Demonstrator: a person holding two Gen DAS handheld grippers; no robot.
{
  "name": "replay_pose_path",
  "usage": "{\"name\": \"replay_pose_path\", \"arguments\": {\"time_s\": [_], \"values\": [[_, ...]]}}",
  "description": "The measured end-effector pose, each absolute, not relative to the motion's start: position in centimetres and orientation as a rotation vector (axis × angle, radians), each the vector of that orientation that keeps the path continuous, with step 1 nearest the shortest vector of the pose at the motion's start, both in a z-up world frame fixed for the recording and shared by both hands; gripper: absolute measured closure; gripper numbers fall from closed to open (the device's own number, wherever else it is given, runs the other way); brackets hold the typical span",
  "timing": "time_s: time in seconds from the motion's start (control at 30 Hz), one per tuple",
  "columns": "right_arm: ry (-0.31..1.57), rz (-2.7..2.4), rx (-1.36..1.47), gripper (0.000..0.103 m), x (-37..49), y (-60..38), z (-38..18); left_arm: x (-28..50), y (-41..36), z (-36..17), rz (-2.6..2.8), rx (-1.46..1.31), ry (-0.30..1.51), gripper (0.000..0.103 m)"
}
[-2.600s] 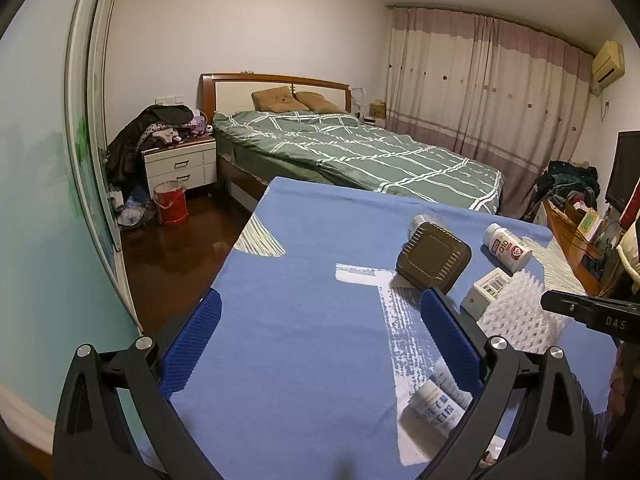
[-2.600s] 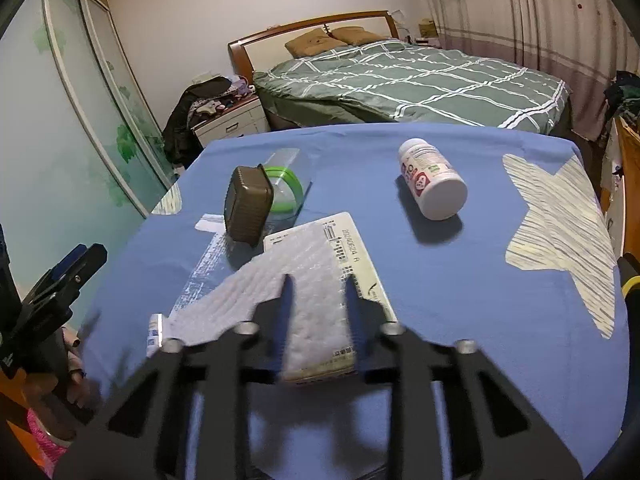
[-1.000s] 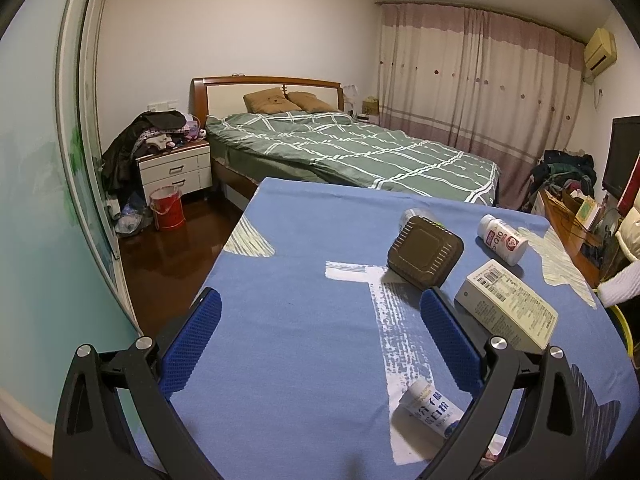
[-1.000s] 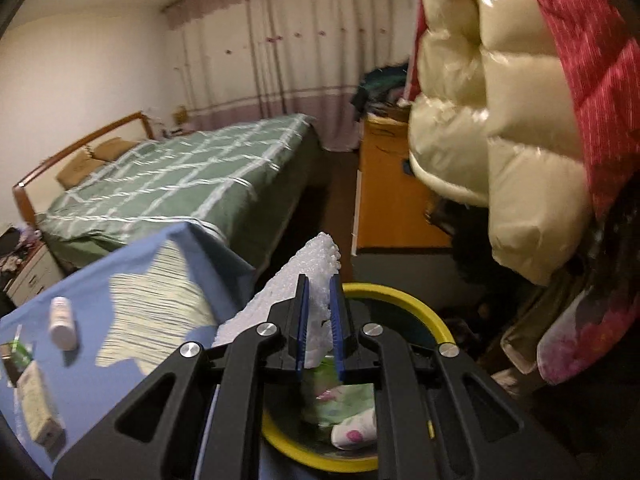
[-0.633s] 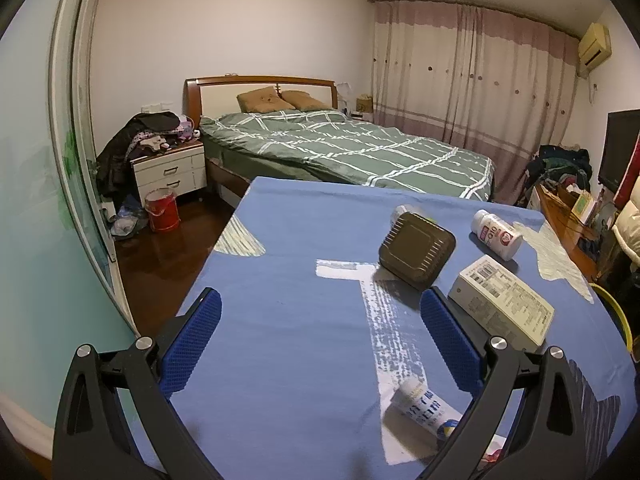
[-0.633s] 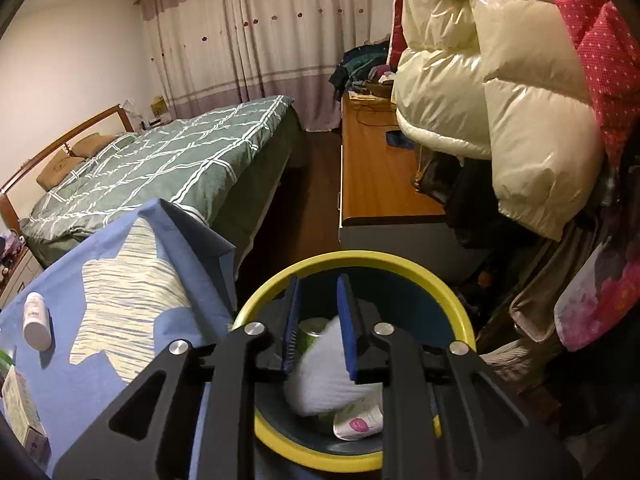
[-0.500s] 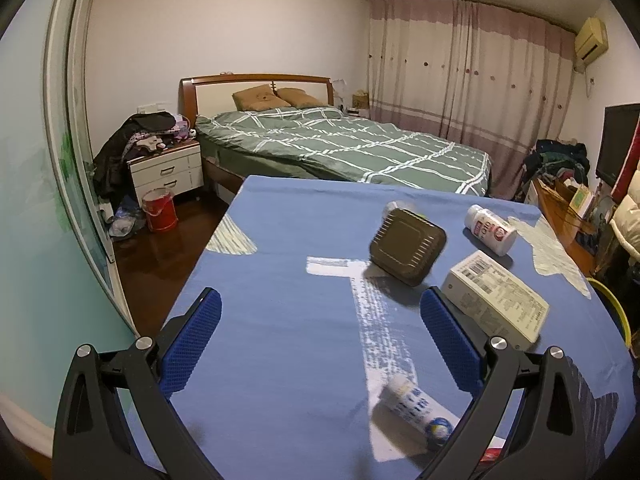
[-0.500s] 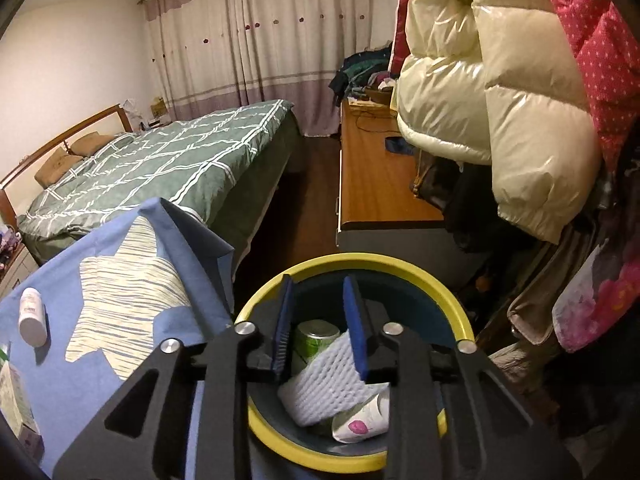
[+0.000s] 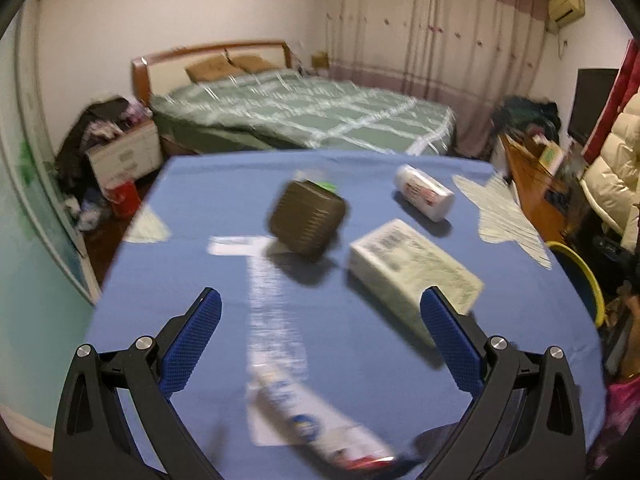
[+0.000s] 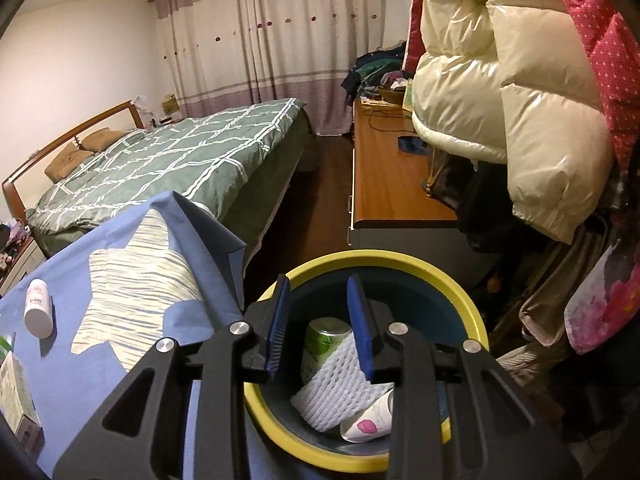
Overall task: Collect trash
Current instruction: 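Grasp the white barcode-printed box with the left gripper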
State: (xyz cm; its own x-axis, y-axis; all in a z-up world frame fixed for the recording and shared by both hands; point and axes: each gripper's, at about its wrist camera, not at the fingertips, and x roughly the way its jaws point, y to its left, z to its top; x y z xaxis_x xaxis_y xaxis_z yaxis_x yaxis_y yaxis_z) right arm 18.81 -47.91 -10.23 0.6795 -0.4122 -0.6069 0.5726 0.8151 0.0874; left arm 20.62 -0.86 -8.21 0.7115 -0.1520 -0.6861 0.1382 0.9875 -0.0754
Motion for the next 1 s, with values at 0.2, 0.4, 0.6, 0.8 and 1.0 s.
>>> {"name": "replay_pose_path", "arguments": {"time_s": [0.2,0.4,0.6,0.8,1.0], "values": [[0.615,-0.548,0.272,0.07,19.1,-47.6,-10.4,24.7,-5.2,-10.1,-0.199,-0.081,0.951,0.005],[0.619,-0.531,0.281,0.07,19.3,-47.6,-10.5,28.2,-8.3,-12.1,-0.169,-0.134,1.071,0.005],[0.619,-0.504,0.299,0.069,19.3,-47.7,-10.5,30.2,-10.4,-13.2,-0.07,-0.135,1.121,0.005],[0.611,-0.473,0.321,0.064,19.2,-47.7,-10.4,30.9,-12.2,-13.7,-0.025,-0.147,1.133,0.005],[0.606,-0.445,0.337,0.064,19.1,-47.8,-10.3,31.0,-14.0,-14.6,-0.022,-0.099,1.151,0.005]]}}
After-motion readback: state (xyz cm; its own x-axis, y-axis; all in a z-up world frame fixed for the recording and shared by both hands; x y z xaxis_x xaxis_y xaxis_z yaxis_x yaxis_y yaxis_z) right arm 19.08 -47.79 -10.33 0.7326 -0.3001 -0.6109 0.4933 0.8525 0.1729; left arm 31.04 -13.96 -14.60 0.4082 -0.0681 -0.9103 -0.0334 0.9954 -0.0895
